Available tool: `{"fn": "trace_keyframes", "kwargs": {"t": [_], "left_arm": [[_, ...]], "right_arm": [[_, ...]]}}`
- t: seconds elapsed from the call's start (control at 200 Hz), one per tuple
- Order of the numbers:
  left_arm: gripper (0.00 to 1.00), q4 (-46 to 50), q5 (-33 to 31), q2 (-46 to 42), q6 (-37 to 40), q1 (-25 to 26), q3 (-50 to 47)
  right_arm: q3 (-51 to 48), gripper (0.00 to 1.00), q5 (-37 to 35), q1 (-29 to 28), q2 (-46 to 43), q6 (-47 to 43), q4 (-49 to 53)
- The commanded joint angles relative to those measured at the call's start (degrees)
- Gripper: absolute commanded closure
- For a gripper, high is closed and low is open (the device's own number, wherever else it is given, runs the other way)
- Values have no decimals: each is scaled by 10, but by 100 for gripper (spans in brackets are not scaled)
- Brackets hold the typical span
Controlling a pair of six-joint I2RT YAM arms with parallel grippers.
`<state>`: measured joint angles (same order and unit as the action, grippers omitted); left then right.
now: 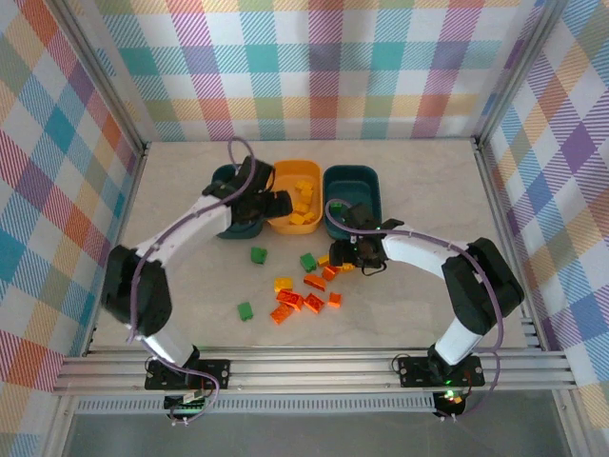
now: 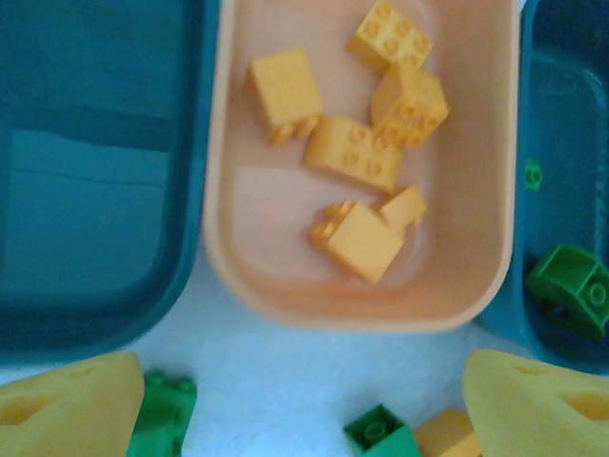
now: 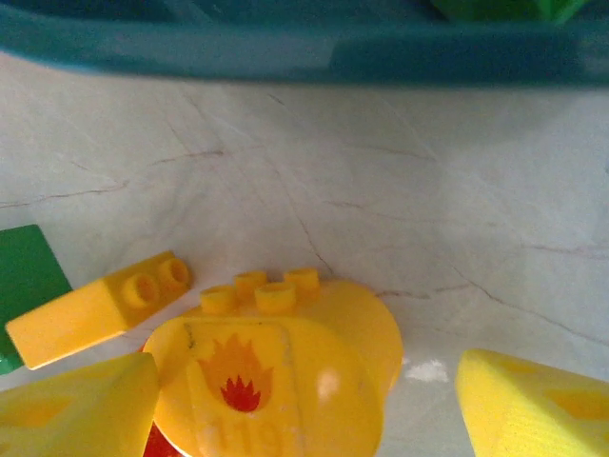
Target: Sort the legos into containers by color
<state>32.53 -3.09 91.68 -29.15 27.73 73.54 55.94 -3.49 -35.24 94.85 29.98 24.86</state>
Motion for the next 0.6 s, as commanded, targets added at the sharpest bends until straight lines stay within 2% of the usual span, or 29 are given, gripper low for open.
{"fn": "trace_keyframes", "kwargs": {"t": [0.0, 0.115, 0.28, 0.425, 0.595], "left_arm": [[14, -44, 10, -60, -53, 7, -107], [14, -48, -6, -137, -78, 19, -186], [13, -14, -27, -203, -79, 24, -226], [12, -17, -33, -220, -78, 24, -245], [12, -26, -24, -199, -74, 24, -242]], "right_arm": [[14, 19, 13, 3, 27, -42, 5], [21, 21, 8, 3, 44, -47, -4], [26, 28, 2, 3, 44, -49, -2], [18, 34, 17, 3, 43, -43, -9], [13, 40, 8, 3, 39, -36, -25]]}}
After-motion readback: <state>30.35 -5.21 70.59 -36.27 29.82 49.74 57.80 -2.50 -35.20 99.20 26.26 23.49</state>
